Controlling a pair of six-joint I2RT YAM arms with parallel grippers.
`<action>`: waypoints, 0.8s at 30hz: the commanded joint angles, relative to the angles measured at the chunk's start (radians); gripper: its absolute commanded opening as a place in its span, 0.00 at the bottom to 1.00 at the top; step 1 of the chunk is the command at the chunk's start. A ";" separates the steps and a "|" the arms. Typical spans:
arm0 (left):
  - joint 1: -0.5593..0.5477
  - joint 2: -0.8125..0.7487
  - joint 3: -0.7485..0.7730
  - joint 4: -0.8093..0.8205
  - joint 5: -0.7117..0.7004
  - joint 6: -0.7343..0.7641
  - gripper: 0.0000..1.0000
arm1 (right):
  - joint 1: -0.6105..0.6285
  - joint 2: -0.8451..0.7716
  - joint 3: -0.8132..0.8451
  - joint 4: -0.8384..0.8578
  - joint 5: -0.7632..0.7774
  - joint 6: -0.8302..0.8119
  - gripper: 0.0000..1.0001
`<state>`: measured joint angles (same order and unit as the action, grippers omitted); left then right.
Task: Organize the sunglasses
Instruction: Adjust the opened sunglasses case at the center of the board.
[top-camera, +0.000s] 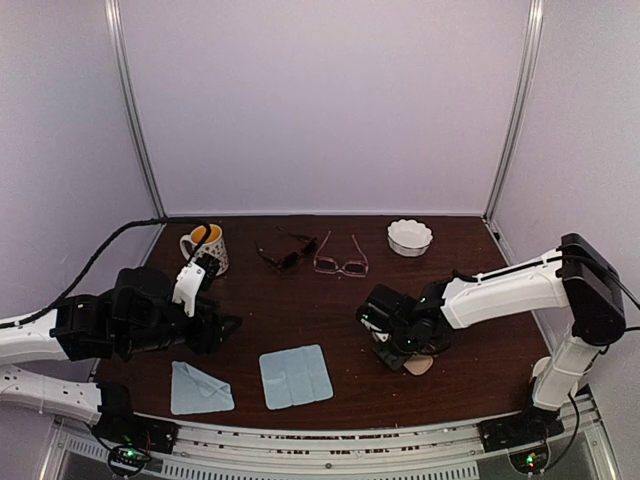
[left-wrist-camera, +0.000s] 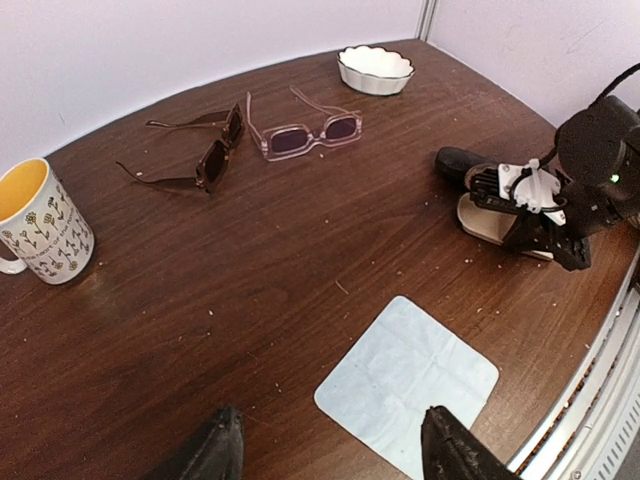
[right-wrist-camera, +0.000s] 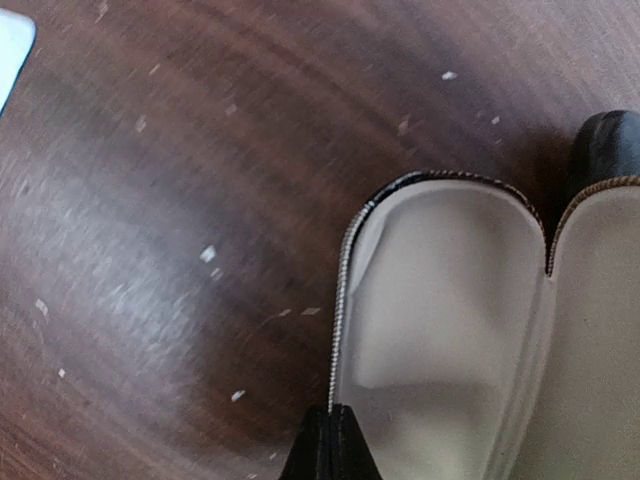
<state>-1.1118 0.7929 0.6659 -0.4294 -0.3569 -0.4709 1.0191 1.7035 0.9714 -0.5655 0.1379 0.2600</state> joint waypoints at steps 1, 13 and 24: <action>0.006 0.004 0.021 0.024 -0.010 -0.017 0.64 | -0.063 0.022 0.031 0.039 0.016 -0.051 0.00; 0.006 0.018 0.025 0.025 -0.012 -0.019 0.63 | -0.108 0.046 0.057 0.055 -0.021 -0.069 0.13; 0.005 0.018 0.028 0.020 -0.008 -0.017 0.64 | -0.106 -0.027 0.082 0.011 0.003 -0.027 0.26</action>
<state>-1.1118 0.8097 0.6659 -0.4286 -0.3588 -0.4808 0.9138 1.7374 1.0130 -0.5304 0.1200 0.2096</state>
